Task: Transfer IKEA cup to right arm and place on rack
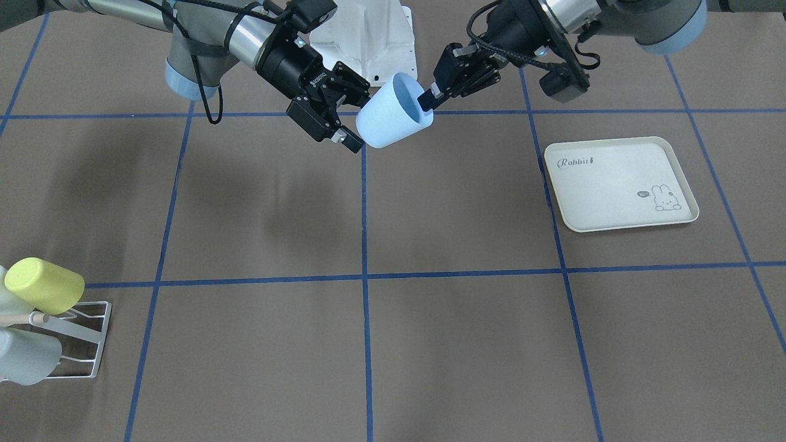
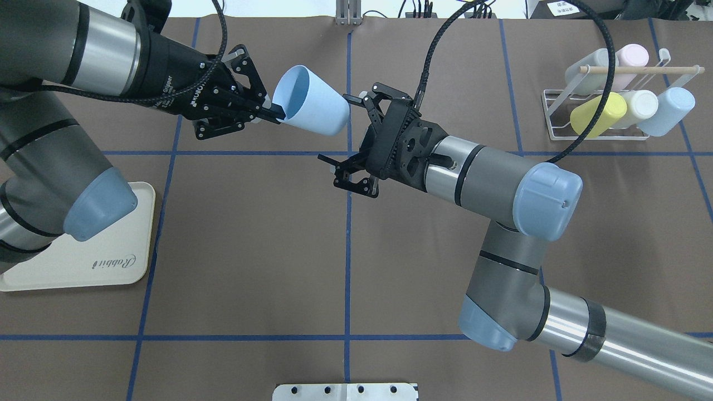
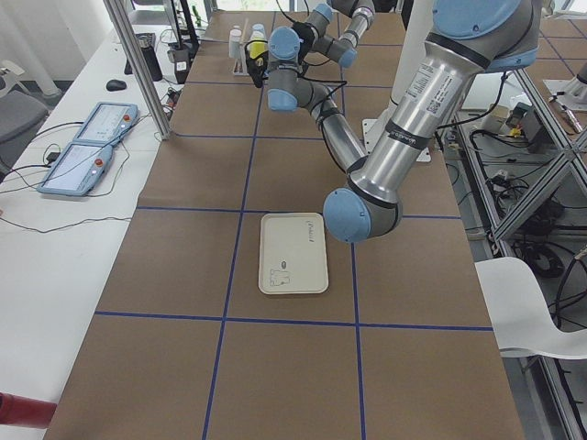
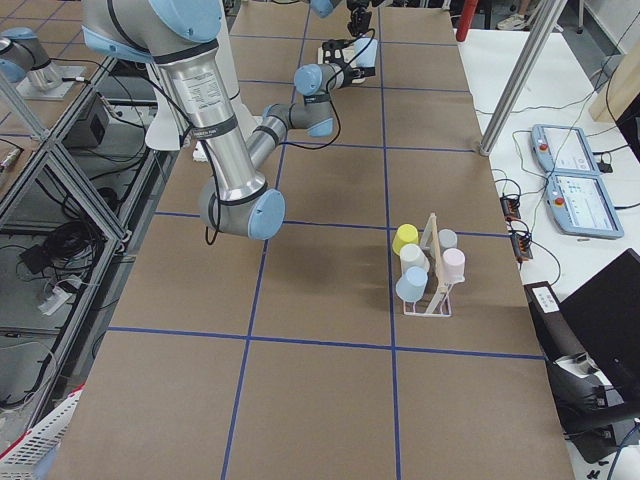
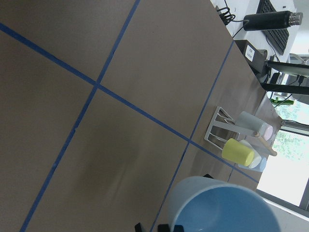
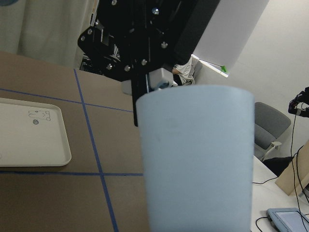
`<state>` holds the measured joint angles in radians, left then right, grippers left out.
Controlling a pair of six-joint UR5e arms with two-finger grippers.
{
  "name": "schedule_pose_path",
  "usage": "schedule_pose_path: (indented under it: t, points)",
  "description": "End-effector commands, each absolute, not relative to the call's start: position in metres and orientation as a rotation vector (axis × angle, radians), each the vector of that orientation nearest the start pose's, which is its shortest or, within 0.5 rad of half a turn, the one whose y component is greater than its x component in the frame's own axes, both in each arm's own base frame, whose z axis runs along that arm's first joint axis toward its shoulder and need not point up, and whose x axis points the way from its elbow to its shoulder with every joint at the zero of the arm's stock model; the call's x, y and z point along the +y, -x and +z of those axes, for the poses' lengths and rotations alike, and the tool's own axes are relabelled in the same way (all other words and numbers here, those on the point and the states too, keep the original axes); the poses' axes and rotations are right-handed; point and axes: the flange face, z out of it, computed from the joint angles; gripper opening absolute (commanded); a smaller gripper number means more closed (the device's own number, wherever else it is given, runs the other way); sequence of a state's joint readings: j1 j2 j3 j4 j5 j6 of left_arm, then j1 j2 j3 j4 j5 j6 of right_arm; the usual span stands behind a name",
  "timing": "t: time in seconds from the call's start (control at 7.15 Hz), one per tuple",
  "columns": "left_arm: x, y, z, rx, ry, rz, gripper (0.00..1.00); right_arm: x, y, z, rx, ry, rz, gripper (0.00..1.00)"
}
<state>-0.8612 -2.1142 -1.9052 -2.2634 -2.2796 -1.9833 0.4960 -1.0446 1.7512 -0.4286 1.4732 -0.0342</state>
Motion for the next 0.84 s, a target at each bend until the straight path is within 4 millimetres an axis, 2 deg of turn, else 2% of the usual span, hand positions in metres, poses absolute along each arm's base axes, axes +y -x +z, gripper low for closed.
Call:
schedule_pose_path:
  t: [0.0, 0.42, 0.7]
  points:
    - [-0.4609, -0.3093, 0.1212, 1.575, 0.207, -0.435, 0.0, -0.402, 0.4403, 0.1514, -0.864, -1.7, -0.676, 0.99]
    - [-0.4602, -0.3144, 0.1182, 1.575, 0.212, -0.428, 0.0, -0.4015, 0.4392, 0.1503, -0.841, -1.718, -0.693, 0.97]
    - [-0.462, -0.3192, 0.1136, 1.577, 0.213, -0.424, 0.0, -0.4002, 0.4397, 0.1494, -0.791, -1.74, -0.678, 0.85]
